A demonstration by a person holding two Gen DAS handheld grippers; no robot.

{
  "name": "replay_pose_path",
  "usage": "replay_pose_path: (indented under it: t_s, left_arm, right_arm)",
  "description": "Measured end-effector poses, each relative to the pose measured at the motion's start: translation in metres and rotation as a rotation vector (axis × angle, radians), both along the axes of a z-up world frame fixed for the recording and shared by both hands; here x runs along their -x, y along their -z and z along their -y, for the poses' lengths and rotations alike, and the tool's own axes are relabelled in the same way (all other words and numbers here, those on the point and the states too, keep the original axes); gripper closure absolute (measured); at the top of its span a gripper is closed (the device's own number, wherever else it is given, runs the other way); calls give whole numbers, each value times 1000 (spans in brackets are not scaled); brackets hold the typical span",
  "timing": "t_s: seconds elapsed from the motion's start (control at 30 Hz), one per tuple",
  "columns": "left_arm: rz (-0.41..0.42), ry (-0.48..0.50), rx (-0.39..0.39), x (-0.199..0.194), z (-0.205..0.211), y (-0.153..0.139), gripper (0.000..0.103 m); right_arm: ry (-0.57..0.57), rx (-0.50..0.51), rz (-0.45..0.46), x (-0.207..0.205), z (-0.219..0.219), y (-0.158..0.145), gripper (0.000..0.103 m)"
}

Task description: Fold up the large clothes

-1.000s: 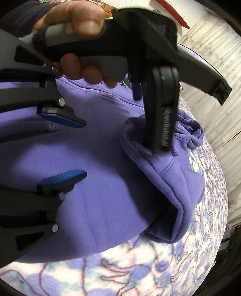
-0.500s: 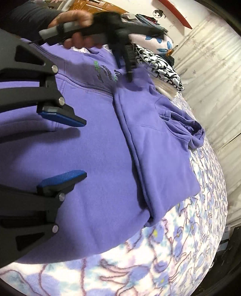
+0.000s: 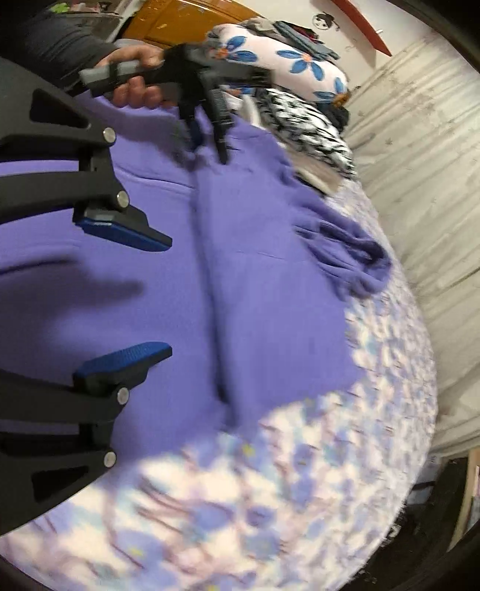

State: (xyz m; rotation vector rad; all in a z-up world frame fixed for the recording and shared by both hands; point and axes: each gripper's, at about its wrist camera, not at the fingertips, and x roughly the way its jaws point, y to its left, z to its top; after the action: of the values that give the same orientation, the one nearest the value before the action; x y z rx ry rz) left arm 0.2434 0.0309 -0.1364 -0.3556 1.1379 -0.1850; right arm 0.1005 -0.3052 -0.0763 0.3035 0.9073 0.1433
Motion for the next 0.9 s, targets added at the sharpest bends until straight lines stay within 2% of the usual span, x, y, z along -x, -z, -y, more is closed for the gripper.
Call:
replay_pose_path:
  t_s: [0.03,0.07,0.1,0.13,0.2,0.27,0.33,0.37,0.4,0.43,0.5,0.57,0.63,0.67,0.73,0.8,0.87,0.9]
  left_arm:
    - [6,8,-10,-4,3,0,34]
    - [9,14,-26,-5,5,0,51]
    - [9,22,-61,-9,9,0,73]
    - [7,24,-85,-11,12,-1,81]
    - [8,32,-92,-17,13,-3,87]
    - [27,53,-87,-20,16,-10,88]
    - [67,86,-115,-23,24,-22,88]
    - [90,99,-129,-24,28,-28,88]
    - [113,112,-142,-26,33,-34,89]
    - [138,121,-156,-28,38,-41,89]
    - [182,121,-160,-32,42,-53,89]
    - [243,104,-160,-31,41,-63,89]
    - [266,71,-180,-30,34,-61,88]
    - [247,61,-191,-30,28,-54,88]
    - [159,49,-209,-36,20,-27,83]
    - [65,53,-199,-39,11,1,76]
    - [106,50,-148,-33,3,3,74]
    - [112,50,-138,-30,1,1,69]
  right_arm:
    - [24,21,10,-9,7,-4,52]
    - [47,44,16,-22,14,-8,52]
    - [61,56,17,-32,18,-8,52]
    - [78,60,7,-49,25,-5,52]
    - [99,38,-33,-76,37,6,52]
    - [113,-3,-78,-105,47,21,52]
    - [120,-7,-110,-125,50,32,52]
    - [106,-15,-115,-132,50,36,56]
    - [82,-24,-115,-140,50,38,73]
    - [84,-11,-110,-145,49,38,82]
    - [115,-17,-58,-142,52,29,85]
    - [156,-55,17,-129,58,21,86]
    - [197,-55,18,-125,61,28,86]
    - [216,-46,-6,-126,62,35,86]
    - [225,-69,-78,-129,65,52,83]
    - [235,-104,-88,-124,70,53,71]
    - [231,-98,-104,-119,70,45,66]
    - [228,-85,-101,-117,70,41,66]
